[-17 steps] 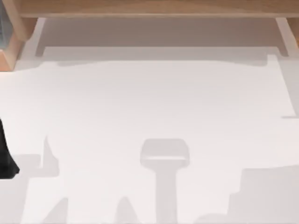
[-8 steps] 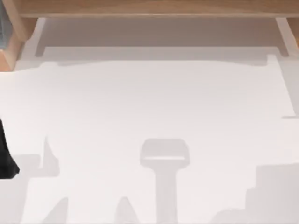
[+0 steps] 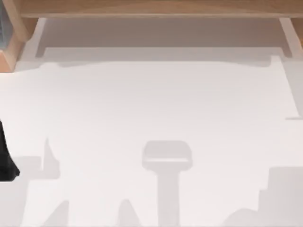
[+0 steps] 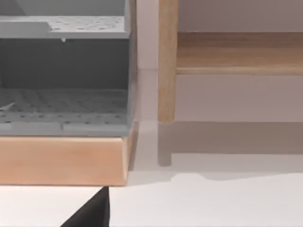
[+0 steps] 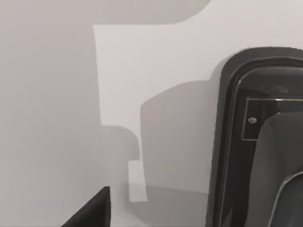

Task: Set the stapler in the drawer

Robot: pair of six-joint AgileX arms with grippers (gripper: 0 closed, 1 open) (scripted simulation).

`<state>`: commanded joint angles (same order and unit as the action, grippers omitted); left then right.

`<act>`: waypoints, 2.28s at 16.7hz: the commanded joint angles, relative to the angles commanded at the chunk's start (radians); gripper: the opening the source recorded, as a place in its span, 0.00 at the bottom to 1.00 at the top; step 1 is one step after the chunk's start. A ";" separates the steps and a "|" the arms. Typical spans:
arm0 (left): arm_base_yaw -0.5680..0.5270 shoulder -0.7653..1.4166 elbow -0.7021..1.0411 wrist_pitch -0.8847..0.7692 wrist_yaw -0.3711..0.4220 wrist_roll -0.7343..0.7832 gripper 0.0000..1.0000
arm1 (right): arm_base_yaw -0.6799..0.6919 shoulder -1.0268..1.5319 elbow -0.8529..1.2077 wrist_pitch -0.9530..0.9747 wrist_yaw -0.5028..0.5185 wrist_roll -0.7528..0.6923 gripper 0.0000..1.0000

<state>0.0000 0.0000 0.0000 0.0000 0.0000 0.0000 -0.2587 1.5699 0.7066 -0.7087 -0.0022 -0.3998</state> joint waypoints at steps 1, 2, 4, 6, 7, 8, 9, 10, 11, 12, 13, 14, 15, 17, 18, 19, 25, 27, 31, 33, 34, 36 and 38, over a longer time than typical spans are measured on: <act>0.000 0.000 0.000 0.000 0.000 0.000 1.00 | 0.000 0.000 0.000 0.000 0.000 0.000 0.85; 0.000 0.000 0.000 0.000 0.000 0.000 1.00 | 0.000 0.000 0.000 0.000 0.000 0.000 0.77; 0.000 0.000 0.000 0.000 0.000 0.000 1.00 | 0.000 0.000 0.000 0.000 0.000 0.000 0.62; 0.000 0.000 0.000 0.000 0.000 0.000 1.00 | 0.000 0.000 0.000 0.000 0.000 0.000 0.47; 0.000 0.000 0.000 0.000 0.000 0.000 1.00 | 0.000 0.000 0.000 0.000 0.000 0.000 0.40; 0.000 0.000 0.000 0.000 0.000 0.000 1.00 | 0.000 0.000 0.000 0.000 0.000 0.000 0.32; 0.000 0.000 0.000 0.000 0.000 0.000 1.00 | 0.000 0.000 0.000 0.000 0.000 0.000 0.25; 0.000 0.000 0.000 0.000 0.000 0.000 1.00 | 0.000 0.000 0.000 0.000 0.000 0.000 0.17; 0.000 0.000 0.000 0.000 0.000 0.000 1.00 | 0.000 0.000 0.000 0.000 0.000 0.000 0.10; 0.000 0.000 0.000 0.000 0.000 0.000 1.00 | 0.000 0.000 0.000 0.000 0.000 0.000 0.02; 0.000 0.000 0.000 0.000 0.000 0.000 1.00 | 0.000 0.000 0.000 0.000 0.000 0.000 0.00; 0.000 0.000 0.000 0.000 0.000 0.000 1.00 | 0.000 0.000 0.000 0.000 0.000 0.000 0.00; 0.000 0.000 0.000 0.000 0.000 0.000 1.00 | 0.000 0.000 0.000 0.000 0.000 0.000 0.00; 0.000 0.000 0.000 0.000 0.000 0.000 1.00 | 0.000 0.000 0.000 0.000 0.000 0.000 0.00; 0.000 0.000 0.000 0.000 0.000 0.000 1.00 | 0.000 0.000 0.000 0.000 0.000 0.000 0.00; 0.000 0.000 0.000 0.000 0.000 0.000 1.00 | 0.000 0.000 0.000 0.000 0.000 0.000 0.00; 0.000 0.000 0.000 0.000 0.000 0.000 1.00 | -0.001 -0.032 0.034 -0.065 0.000 -0.001 0.00; 0.000 0.000 0.000 0.000 0.000 0.000 1.00 | -0.001 -0.054 0.054 -0.120 0.000 -0.001 0.00; 0.000 0.000 0.000 0.000 0.000 0.000 1.00 | -0.001 -0.073 0.072 -0.143 0.000 -0.001 0.00; 0.000 0.000 0.000 0.000 0.000 0.000 1.00 | -0.001 -0.069 0.069 -0.141 0.000 0.000 0.00; 0.000 0.000 0.000 0.000 0.000 0.000 1.00 | -0.005 -0.073 0.079 -0.143 0.001 0.000 0.00; 0.000 0.000 0.000 0.000 0.000 0.000 1.00 | -0.026 -0.085 0.130 -0.160 0.004 0.004 0.00; 0.000 0.000 0.000 0.000 0.000 0.000 1.00 | -0.056 -0.085 0.223 -0.184 0.008 0.006 0.00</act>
<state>0.0000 0.0000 0.0000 0.0000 0.0000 0.0000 -0.3146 1.4847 0.9295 -0.8922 0.0062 -0.3934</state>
